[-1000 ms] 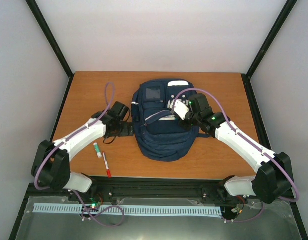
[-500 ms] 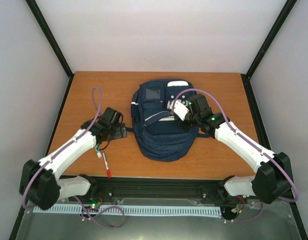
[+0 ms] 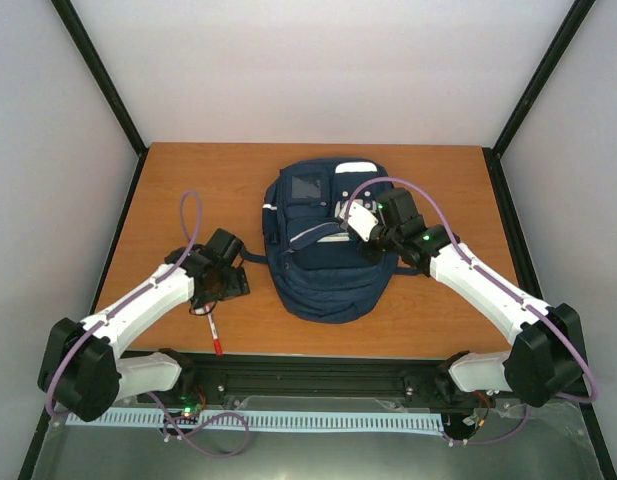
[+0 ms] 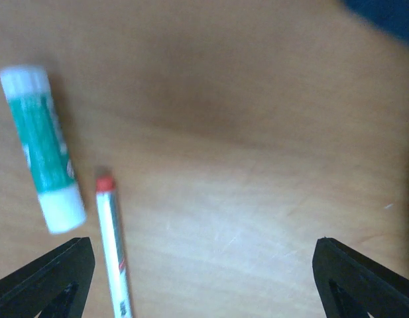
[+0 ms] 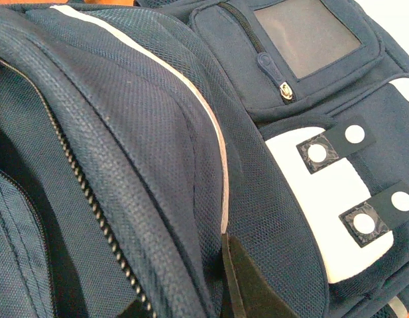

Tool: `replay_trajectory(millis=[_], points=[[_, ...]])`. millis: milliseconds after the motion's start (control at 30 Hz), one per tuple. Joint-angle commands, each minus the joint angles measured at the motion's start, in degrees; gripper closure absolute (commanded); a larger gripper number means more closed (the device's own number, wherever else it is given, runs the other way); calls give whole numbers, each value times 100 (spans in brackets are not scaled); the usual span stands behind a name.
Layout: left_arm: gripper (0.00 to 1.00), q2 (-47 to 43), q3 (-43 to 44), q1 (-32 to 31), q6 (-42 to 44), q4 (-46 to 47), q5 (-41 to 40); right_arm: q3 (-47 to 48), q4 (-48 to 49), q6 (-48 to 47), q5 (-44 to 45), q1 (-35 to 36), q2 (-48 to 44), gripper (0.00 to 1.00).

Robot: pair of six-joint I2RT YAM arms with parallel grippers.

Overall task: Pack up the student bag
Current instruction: Pick up the stationery from the center of the board.

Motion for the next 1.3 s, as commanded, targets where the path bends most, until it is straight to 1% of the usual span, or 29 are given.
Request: replay_trajectory(millis=[0, 200, 400, 567, 967, 1100, 1133, 1233, 1267], points=[[8, -119, -330, 1, -547, -596, 567, 42, 254, 43, -430, 31, 22, 93], [9, -95, -512, 2, -895, -786, 692, 7, 275, 38, -379, 31, -25, 93], [15, 35, -971, 2, -1085, -384, 1054, 18, 258, 20, -420, 35, 35, 93], [19, 75, -1110, 2, -1145, -58, 1182, 0, 262, -3, -436, 30, 36, 93], [44, 412, -1052, 2, -936, 323, 1054, -23, 249, -15, -393, 31, 28, 93], [48, 514, -1086, 2, -890, 451, 1100, -16, 251, -11, -404, 31, 44, 93], [51, 525, -1101, 2, -870, 492, 1114, -18, 249, -11, -398, 31, 51, 93], [55, 551, -1125, -3, -828, 555, 1138, -17, 249, -16, -402, 31, 75, 93], [57, 563, -1130, 1, -809, 575, 1147, -16, 253, -16, -411, 31, 77, 93]])
